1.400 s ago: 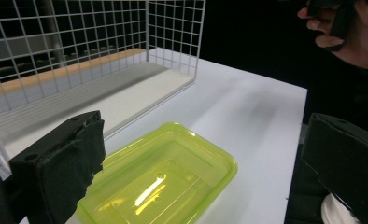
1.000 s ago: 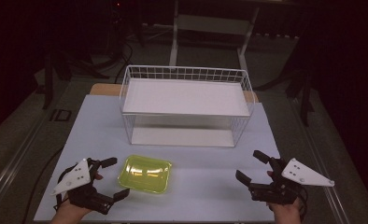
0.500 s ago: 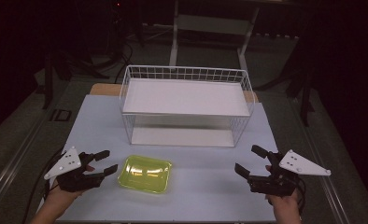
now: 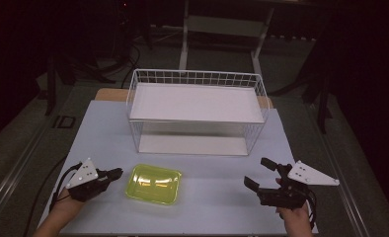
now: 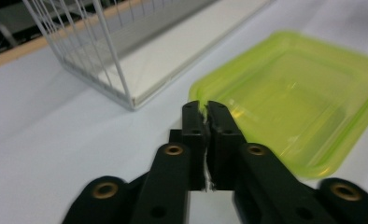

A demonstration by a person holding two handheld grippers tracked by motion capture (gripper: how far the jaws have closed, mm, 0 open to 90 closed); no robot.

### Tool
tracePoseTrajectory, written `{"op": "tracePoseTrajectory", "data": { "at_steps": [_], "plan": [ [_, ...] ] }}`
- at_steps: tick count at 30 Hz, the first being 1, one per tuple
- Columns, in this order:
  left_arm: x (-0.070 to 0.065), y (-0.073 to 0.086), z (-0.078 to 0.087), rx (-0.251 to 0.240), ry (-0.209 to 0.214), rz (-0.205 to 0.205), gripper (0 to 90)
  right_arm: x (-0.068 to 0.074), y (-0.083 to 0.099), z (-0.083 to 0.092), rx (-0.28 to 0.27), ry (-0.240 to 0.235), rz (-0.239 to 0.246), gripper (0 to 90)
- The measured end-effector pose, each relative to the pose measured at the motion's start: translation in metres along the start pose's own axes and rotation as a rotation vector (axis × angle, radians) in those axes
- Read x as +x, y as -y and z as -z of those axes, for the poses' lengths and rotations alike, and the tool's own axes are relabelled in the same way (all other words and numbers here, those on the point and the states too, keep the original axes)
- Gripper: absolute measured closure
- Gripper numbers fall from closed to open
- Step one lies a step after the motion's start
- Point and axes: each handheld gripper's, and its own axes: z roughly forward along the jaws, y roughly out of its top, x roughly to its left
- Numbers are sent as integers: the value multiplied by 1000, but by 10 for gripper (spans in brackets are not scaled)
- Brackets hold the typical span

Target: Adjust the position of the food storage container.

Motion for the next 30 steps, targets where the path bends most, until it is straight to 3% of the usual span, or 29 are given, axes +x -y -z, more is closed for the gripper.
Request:
{"op": "tracePoseTrajectory", "data": {
  "at_steps": [3,6,22,26,30],
  "plan": [
    [-2,2,-5,24,3,-22,900,0,3,-1,6,-5,-7,130],
    [-3,3,-8,34,18,-18,900,-1,3,-1,7,-7,-11,131],
    [-17,-1,-21,44,90,-45,900,-3,4,-2,13,-14,-8,141],
    [-24,-5,-27,41,120,-46,900,-4,5,-3,17,-49,-9,152],
    [-29,-9,-35,34,143,-21,900,-2,4,-4,22,-43,9,151]
  ]
}}
